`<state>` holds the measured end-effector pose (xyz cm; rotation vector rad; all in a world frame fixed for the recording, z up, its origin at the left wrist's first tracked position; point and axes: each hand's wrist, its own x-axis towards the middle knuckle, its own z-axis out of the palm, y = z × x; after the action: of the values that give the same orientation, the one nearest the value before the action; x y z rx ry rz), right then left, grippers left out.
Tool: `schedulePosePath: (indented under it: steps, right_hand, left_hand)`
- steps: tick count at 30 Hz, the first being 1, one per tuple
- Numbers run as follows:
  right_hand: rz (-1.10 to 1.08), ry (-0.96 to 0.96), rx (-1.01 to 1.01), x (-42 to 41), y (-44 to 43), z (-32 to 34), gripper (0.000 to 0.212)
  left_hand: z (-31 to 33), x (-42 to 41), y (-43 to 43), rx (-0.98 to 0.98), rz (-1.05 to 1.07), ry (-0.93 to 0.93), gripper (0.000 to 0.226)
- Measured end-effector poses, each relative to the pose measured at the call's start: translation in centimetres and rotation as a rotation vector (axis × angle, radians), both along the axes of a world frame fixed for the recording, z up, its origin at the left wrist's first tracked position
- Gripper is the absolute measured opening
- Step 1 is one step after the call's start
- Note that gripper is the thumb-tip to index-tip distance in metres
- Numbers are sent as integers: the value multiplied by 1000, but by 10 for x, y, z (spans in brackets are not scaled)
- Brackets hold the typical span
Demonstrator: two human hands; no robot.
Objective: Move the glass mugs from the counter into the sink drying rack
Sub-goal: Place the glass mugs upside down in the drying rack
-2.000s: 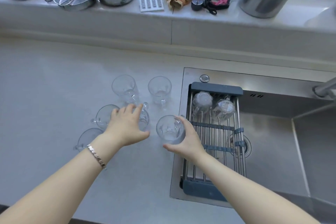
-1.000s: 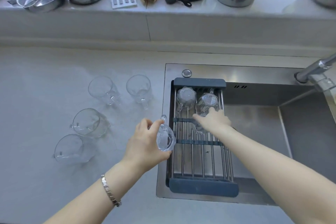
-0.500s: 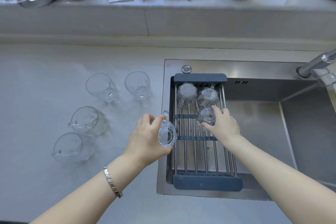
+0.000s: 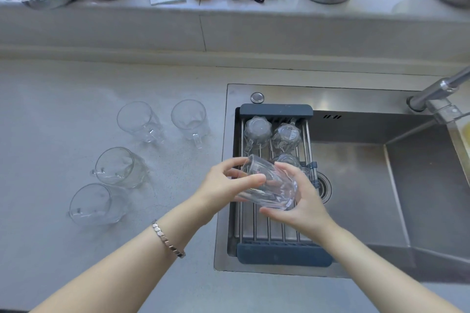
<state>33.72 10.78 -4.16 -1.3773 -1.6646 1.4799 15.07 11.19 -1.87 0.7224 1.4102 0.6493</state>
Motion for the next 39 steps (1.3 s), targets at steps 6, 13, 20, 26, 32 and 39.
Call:
schedulePosePath:
  steps: [6, 13, 20, 26, 32, 39]
  right_hand:
    - [163, -390, 333, 22, 38, 18, 66]
    - [490, -899, 377, -26, 82, 2, 64]
    - [483, -1115, 140, -67, 96, 0, 61]
    - [484, -1187, 184, -77, 92, 10, 46]
    - [522, -1226, 139, -84, 89, 17, 47]
    - [372, -1117, 43, -67, 81, 4, 61]
  left_hand:
    - [-33, -4, 5, 328, -607, 534, 36]
    - [-71, -9, 23, 472, -1412, 1169, 47]
    - [-78, -25, 21, 691, -1346, 1205, 42]
    - [-77, -27, 19, 576, -1382, 1146, 45]
    - [-74, -30, 18, 549, -1376, 1131, 46]
    - [-74, -34, 17, 531, -1355, 1095, 45]
